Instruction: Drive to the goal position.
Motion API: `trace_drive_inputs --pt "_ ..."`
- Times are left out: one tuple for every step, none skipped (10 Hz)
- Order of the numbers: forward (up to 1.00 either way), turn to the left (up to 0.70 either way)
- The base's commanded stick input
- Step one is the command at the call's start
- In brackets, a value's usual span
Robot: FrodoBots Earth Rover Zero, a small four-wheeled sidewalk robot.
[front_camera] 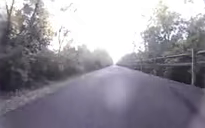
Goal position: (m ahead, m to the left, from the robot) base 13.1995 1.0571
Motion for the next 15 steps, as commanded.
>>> trace_drive_inputs --pt "1.00 -0.11" --pt "1.00 -0.25" --pt "1.00 -0.38" --pt "1.00 -0.40" --pt "1.00 -0.40" --pt "1.00 -0.38" --pt "1.00 -0.35" --pt "1.00 -0.33" --pt "1.00 -0.30" --pt "1.00 -0.26" --pt "1.00 -0.22" --pt "1.00 -0.36" --pt "1.00 -0.40" --pt "1.00 -0.30" --pt "1.00 -0.13"
